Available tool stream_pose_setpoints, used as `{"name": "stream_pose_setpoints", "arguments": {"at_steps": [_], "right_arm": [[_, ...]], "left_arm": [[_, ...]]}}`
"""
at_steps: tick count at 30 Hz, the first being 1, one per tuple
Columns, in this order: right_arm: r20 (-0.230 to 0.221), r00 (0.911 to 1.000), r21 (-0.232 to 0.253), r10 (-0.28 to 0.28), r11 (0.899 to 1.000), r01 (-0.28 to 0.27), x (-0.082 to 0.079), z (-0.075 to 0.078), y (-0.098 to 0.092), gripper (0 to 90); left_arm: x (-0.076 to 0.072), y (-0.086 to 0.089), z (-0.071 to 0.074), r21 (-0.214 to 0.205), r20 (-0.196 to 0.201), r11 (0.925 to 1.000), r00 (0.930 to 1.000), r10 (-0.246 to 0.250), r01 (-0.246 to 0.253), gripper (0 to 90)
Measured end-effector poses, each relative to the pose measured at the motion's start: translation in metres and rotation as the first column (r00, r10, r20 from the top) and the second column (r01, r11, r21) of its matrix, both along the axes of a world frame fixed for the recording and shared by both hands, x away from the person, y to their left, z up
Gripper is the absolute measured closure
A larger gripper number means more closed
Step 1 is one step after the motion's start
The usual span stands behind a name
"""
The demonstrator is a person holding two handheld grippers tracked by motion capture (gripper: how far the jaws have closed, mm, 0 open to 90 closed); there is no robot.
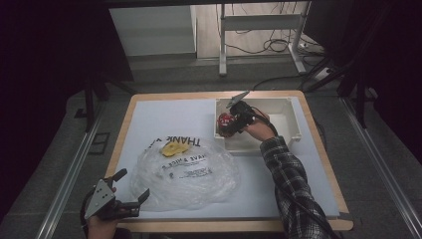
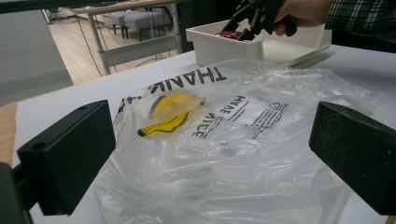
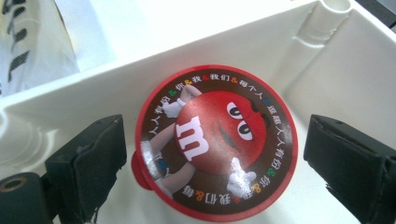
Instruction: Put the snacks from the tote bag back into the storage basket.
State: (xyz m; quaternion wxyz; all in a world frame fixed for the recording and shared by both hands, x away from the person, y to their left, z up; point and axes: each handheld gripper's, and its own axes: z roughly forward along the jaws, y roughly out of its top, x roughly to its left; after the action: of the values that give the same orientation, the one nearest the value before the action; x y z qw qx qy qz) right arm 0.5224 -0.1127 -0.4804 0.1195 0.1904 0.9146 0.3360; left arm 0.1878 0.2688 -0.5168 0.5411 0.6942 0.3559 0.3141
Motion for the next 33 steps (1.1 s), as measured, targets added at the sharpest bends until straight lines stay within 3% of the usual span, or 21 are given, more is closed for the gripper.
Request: {"name": "stream_pose_setpoints", "arguments": {"at_steps": [33], "right_arm": [[0.045,0.9985,0.060,-0.030,0.998,0.028,-0.027,0.013,-0.018,3.9]], "left_arm": [[0.000,0.000,0.000,0.006,0.003,0.9999,0.9999,0.015,-0.015,0.3]]}}
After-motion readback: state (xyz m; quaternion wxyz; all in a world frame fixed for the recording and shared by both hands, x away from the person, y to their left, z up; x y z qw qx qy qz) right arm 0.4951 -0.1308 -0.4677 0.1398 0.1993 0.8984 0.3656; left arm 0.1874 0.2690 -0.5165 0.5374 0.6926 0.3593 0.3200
